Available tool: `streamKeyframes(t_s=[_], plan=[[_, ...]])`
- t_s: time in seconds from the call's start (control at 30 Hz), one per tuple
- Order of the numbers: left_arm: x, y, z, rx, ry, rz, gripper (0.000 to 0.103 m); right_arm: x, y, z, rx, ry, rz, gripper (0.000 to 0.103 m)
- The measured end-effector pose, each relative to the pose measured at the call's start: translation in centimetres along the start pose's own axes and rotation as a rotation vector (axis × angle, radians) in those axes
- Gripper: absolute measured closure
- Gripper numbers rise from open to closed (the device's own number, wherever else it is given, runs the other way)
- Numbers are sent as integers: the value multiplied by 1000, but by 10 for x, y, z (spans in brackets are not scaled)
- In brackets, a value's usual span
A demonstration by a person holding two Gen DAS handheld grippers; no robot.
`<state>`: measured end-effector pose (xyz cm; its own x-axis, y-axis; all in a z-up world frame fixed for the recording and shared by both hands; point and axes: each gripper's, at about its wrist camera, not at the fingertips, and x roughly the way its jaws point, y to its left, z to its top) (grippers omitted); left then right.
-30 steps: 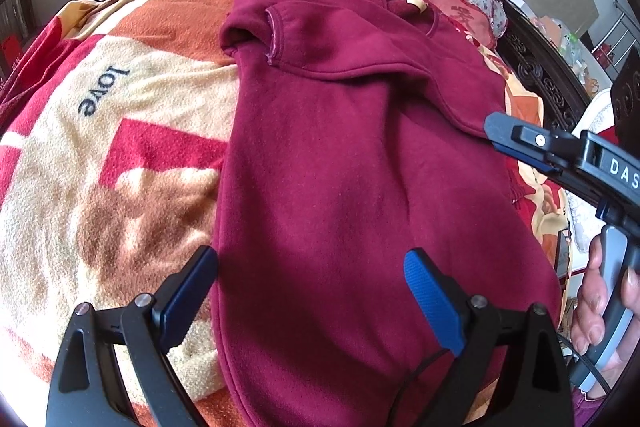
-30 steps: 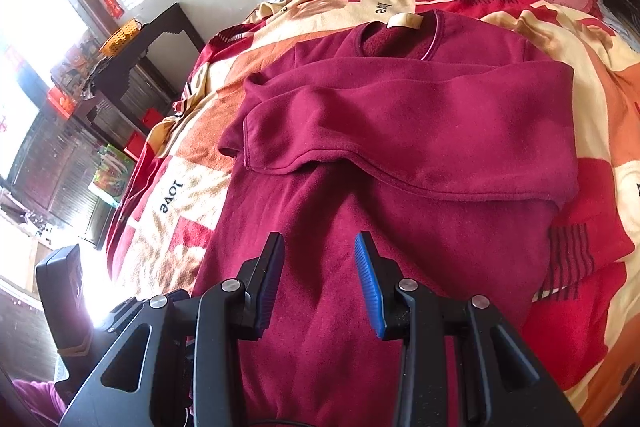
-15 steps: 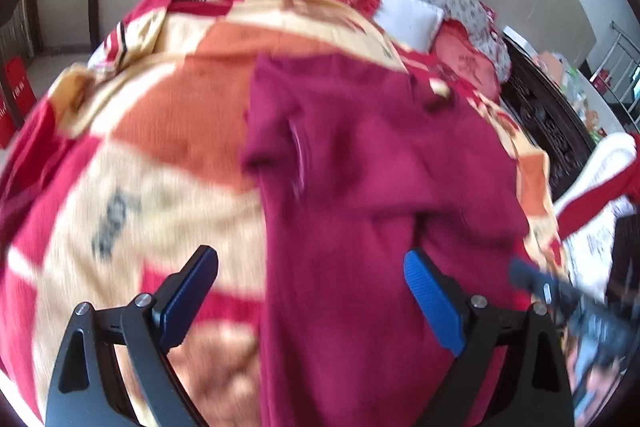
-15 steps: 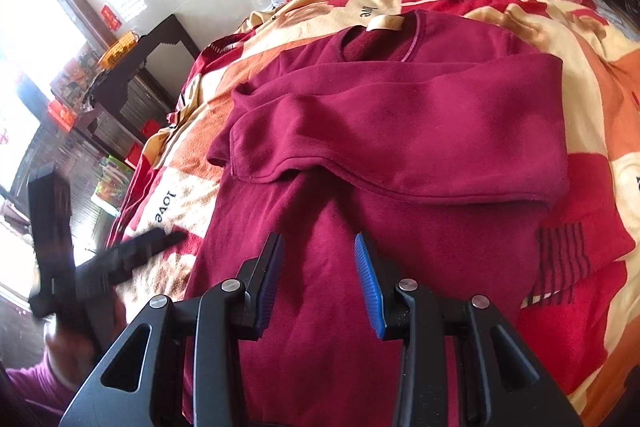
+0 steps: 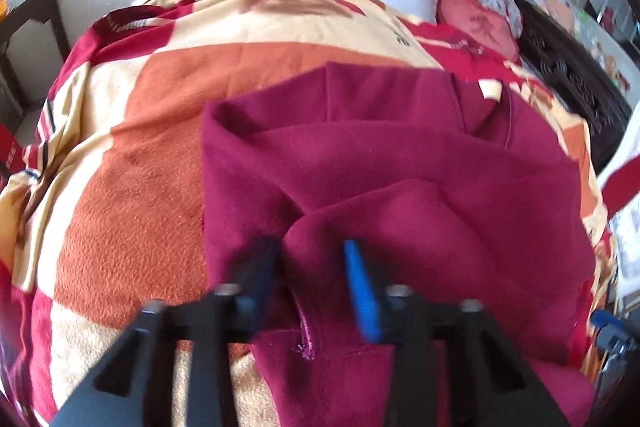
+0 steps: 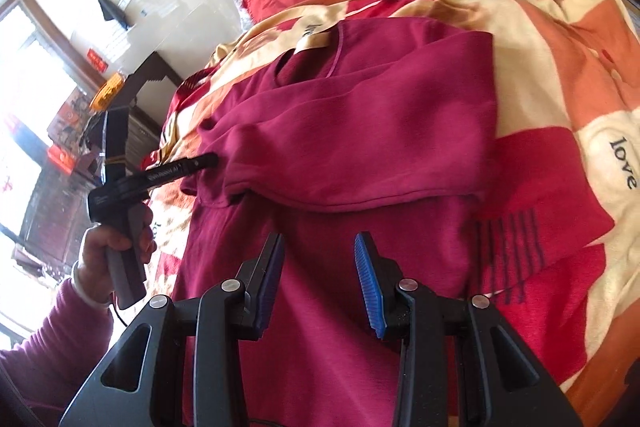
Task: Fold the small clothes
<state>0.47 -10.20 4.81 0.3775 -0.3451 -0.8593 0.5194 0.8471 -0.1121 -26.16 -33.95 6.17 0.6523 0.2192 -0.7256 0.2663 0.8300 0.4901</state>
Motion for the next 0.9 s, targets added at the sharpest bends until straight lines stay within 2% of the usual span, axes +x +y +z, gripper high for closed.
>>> streamKeyframes(t_s=[0.03,0.17,0.23,0.27,0.33,0.4,0.47,0.57,0.7,0.73,0.77,0.8,0.87,0.9], plan=[[-4,-1,1,6,1,-28,90,-1,-4,0,7,-3,-2,85],[-35,-3,8,27,-79,-53,92,-6,-18,4,43,-28,-12,85],[-52,7,18,-8,-109,-88,92,-11,-22,9,46,-47,-22,85],[-56,10,22,-18,-117,-81,92,-14,-24,12,41,-58,-30,85],[-60,19,30,-38,-145,-7,92,-21,-26,20,25,-87,-59,85],[-48,29,33,-67,-122,39,92,-26,-34,33,17,-132,-106,81],[-38,31,30,-74,-90,36,92,-22,-46,51,28,-144,-173,75],[-31,27,21,-55,-80,44,92,-8,-60,79,45,-157,-199,73],[-30,24,22,-62,-74,25,92,33,-64,110,8,-92,-207,66],[-31,23,23,-62,-72,20,92,43,-68,114,26,-61,-185,67],[-31,21,25,-61,-70,14,92,51,-69,116,42,-30,-157,77],[-32,20,26,-61,-67,6,91,57,-70,116,46,-8,-128,103],[-34,16,26,-59,-68,-14,90,52,-64,119,-15,-52,-175,103],[-33,15,26,-54,-71,-17,82,45,-63,120,-30,-82,-190,103]])
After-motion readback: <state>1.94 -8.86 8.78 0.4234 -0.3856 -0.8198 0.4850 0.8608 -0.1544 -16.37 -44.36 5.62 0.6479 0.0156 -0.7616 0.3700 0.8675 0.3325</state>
